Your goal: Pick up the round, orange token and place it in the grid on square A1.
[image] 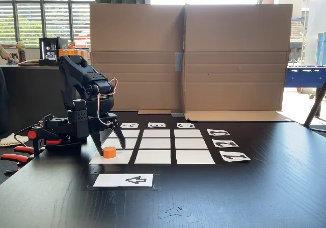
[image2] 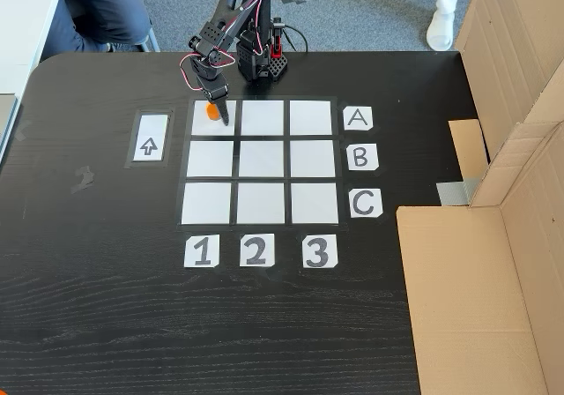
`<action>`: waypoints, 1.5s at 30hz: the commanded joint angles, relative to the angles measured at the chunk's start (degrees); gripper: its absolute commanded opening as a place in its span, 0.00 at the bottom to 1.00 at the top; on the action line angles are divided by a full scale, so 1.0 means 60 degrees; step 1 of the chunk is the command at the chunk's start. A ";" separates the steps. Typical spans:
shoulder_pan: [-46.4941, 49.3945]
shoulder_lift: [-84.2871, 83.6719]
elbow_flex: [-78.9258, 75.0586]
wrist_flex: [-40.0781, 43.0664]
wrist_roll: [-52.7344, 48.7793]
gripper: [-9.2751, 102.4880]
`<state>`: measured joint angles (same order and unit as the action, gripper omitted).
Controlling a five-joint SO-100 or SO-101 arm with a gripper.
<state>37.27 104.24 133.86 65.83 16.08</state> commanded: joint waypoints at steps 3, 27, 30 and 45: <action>0.0396 0.0352 -0.0645 -0.0073 -0.0029 0.38; 0.3252 0.3647 -0.4409 0.0176 -0.0044 0.38; 0.3706 0.4468 -0.4658 0.0425 -0.0044 0.38; 0.6841 0.8892 -0.4292 0.2900 -0.0732 0.38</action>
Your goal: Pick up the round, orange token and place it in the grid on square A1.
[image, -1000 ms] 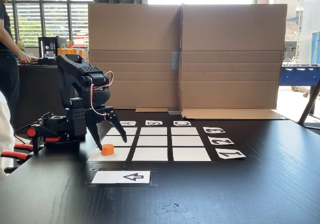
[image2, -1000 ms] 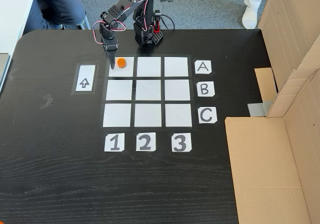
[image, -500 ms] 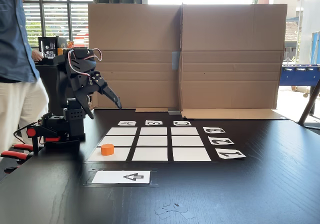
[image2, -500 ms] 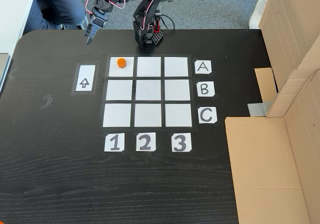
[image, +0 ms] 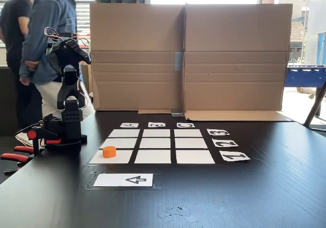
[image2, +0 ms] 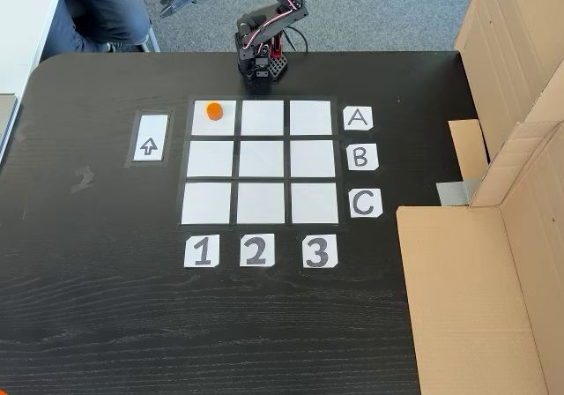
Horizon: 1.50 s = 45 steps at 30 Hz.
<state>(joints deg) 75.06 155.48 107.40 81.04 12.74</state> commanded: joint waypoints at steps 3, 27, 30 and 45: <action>0.1011 0.0967 0.0864 0.0483 -0.0396 0.36; 0.1597 0.4395 0.6548 0.0498 -0.1201 0.10; 0.1685 0.4497 0.6958 0.0308 -0.1304 0.08; 0.1816 0.5537 0.9170 -0.1040 -0.1406 0.08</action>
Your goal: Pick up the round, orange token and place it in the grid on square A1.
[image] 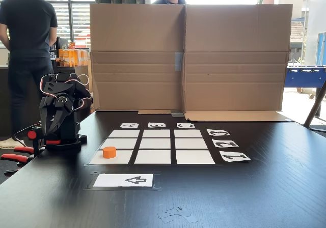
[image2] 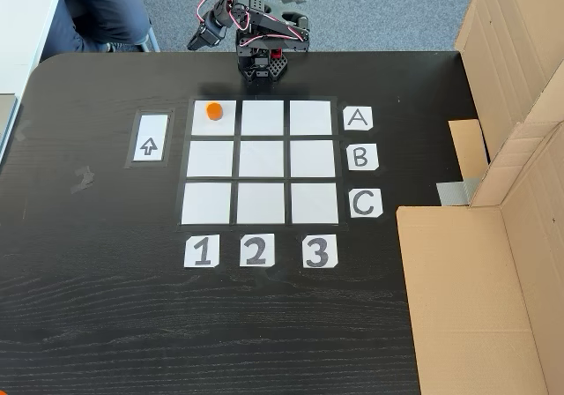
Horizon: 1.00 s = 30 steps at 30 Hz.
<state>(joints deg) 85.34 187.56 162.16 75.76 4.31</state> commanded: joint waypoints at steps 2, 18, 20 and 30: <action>0.0103 0.0381 0.0190 -0.0234 0.0015 0.08; 0.0132 0.0483 0.0615 -0.0688 0.0015 0.08; 0.0146 0.0483 0.0615 -0.0688 0.0029 0.08; 0.0220 0.0483 0.0571 -0.0630 0.0015 0.08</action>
